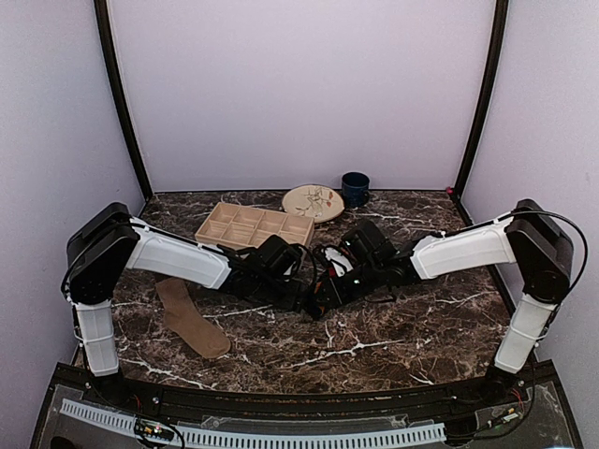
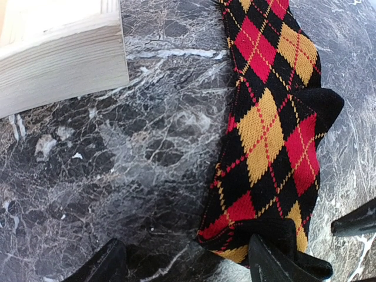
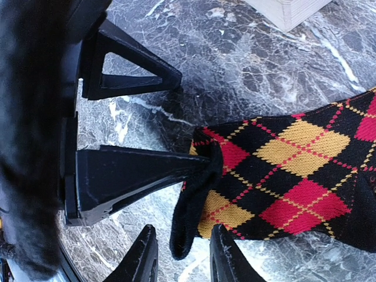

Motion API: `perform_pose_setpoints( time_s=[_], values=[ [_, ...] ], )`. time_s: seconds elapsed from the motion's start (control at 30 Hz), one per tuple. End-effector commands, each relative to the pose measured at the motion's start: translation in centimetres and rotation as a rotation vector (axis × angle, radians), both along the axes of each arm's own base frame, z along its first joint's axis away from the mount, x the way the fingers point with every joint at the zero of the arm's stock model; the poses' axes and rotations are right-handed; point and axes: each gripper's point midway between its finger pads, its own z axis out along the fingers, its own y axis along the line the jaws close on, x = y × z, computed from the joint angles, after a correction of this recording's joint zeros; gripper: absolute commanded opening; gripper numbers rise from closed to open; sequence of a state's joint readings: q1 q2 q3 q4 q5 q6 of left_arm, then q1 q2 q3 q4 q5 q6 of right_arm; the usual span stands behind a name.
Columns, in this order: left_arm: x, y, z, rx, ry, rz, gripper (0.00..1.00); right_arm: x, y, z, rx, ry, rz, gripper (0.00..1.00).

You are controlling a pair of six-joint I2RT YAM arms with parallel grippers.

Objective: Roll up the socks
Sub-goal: Roll the sock at the center of the board.

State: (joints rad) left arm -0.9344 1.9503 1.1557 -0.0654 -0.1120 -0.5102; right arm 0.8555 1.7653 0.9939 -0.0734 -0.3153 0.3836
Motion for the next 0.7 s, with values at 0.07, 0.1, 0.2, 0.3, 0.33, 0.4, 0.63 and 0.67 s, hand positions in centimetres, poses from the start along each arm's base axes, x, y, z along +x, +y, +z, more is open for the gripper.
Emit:
perform_pose_setpoints(
  time_s=[0.07, 0.1, 0.2, 0.3, 0.33, 0.4, 0.63, 0.67],
  values=[
    [-2.2, 2.6, -3.7, 0.089, 0.148, 0.012, 0.74, -0.2, 0.8, 0.2, 0.007, -0.034, 0.001, 0.3],
    [-2.3, 2.7, -3.8, 0.088, 0.152, 0.012, 0.74, -0.3, 0.9, 0.1, 0.006, -0.032, 0.003, 0.3],
    [-2.4, 2.8, -4.0, 0.086, 0.158, 0.011, 0.74, -0.6, 1.0, -0.4, -0.008, -0.026, 0.004, 0.3],
    [-2.4, 2.8, -4.1, 0.085, 0.163, 0.008, 0.74, -0.9, 1.0, -0.7, -0.013, -0.021, 0.01, 0.3],
    [-2.4, 2.9, -4.2, 0.086, 0.165, 0.006, 0.74, -0.9, 1.0, -0.8, -0.014, -0.02, 0.01, 0.3],
    [-2.4, 2.9, -4.3, 0.086, 0.168, 0.005, 0.74, -1.1, 1.0, -1.0, -0.021, -0.015, 0.012, 0.29],
    [-2.4, 2.8, -4.4, 0.083, 0.172, 0.0, 0.73, -1.4, 1.0, -1.9, -0.032, 0.009, 0.019, 0.27],
    [-2.3, 2.8, -4.4, 0.083, 0.173, 0.0, 0.73, -1.6, 1.0, -2.0, -0.035, 0.015, 0.022, 0.26]
  ],
)
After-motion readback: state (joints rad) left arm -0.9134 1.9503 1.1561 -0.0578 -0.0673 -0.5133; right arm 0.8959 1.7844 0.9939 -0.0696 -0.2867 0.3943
